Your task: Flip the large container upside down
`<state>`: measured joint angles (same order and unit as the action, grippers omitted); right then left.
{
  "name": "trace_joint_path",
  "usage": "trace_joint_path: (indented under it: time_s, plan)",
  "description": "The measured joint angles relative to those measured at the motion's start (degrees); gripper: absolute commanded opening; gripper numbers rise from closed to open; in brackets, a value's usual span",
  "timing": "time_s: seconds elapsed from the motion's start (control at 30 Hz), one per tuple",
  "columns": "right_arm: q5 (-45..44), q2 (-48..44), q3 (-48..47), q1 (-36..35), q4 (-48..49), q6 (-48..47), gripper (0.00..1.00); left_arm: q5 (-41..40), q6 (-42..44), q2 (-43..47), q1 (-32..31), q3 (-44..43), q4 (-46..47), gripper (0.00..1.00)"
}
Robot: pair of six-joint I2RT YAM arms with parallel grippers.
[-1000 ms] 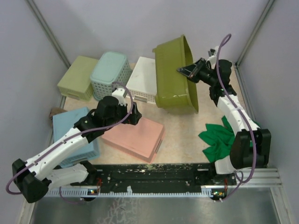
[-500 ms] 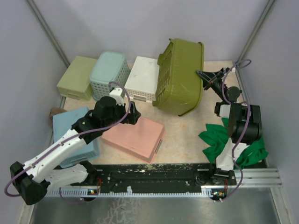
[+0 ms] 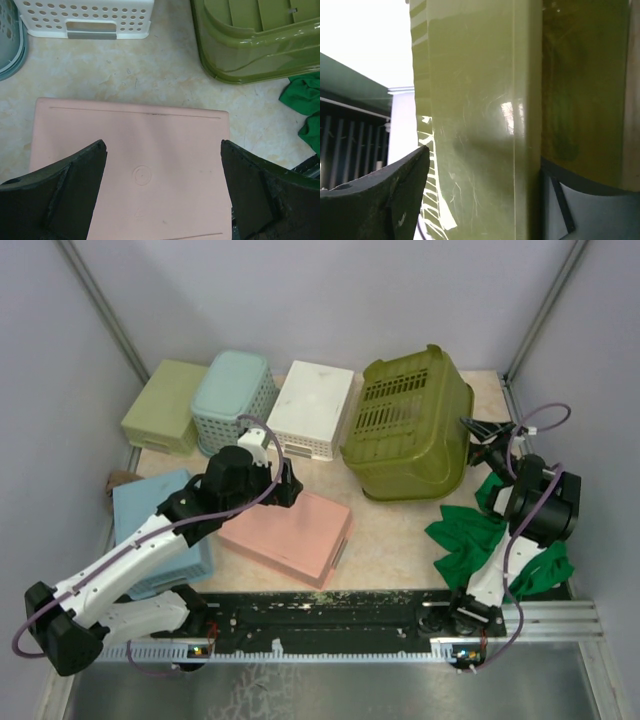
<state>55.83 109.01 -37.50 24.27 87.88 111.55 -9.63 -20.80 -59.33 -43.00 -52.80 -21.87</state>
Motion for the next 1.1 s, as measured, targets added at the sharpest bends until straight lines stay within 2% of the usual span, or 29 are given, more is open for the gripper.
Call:
trace_joint_path:
  time_s: [0.07, 0.17, 0.27, 0.37, 0.53, 0.7, 0.87, 1.0, 1.1]
  plan:
    - [1.0, -0.3, 0.0, 1.1, -0.9, -2.6, 0.86, 0.2, -0.2, -0.4, 0.0, 0.0, 0.0, 1.0]
    - [1.6, -3.9, -0.1, 2.0, -11.9, -11.0, 0.89, 0.5, -0.3, -0.7, 0.0, 0.0, 0.0, 1.0]
    - [-0.9, -12.0, -2.1, 2.2, -35.6, -26.5, 0.94, 0.9, -0.4, -0.7, 0.0, 0.0, 0.0, 1.0]
    - [-9.4, -19.6, -9.3, 1.4, -61.1, -43.6, 0.95, 1.3, -0.5, -0.7, 0.0, 0.0, 0.1, 1.0]
    - [-25.9, -24.0, -19.0, -0.7, -86.8, -60.9, 0.96, 2.3, -0.8, -1.5, 0.0, 0.0, 0.9, 1.0]
    - [-37.6, -24.0, -21.1, -1.0, -102.9, -69.3, 0.97, 3.3, -0.8, -2.4, 0.0, 0.0, 1.2, 1.0]
    - [-47.1, -24.0, -23.0, -1.5, -113.3, -74.1, 0.97, 3.3, -0.8, -2.7, 0.0, 0.0, 1.3, 1.0]
    - [-56.5, -26.8, -26.6, -5.3, -119.1, -77.6, 0.97, 3.5, -0.8, -3.2, 0.0, 0.0, 1.3, 1.0]
    - [-61.4, -32.7, -29.3, -10.8, -121.0, -81.1, 0.97, 1.6, -1.4, -4.1, 0.0, -0.5, 1.1, 1.0]
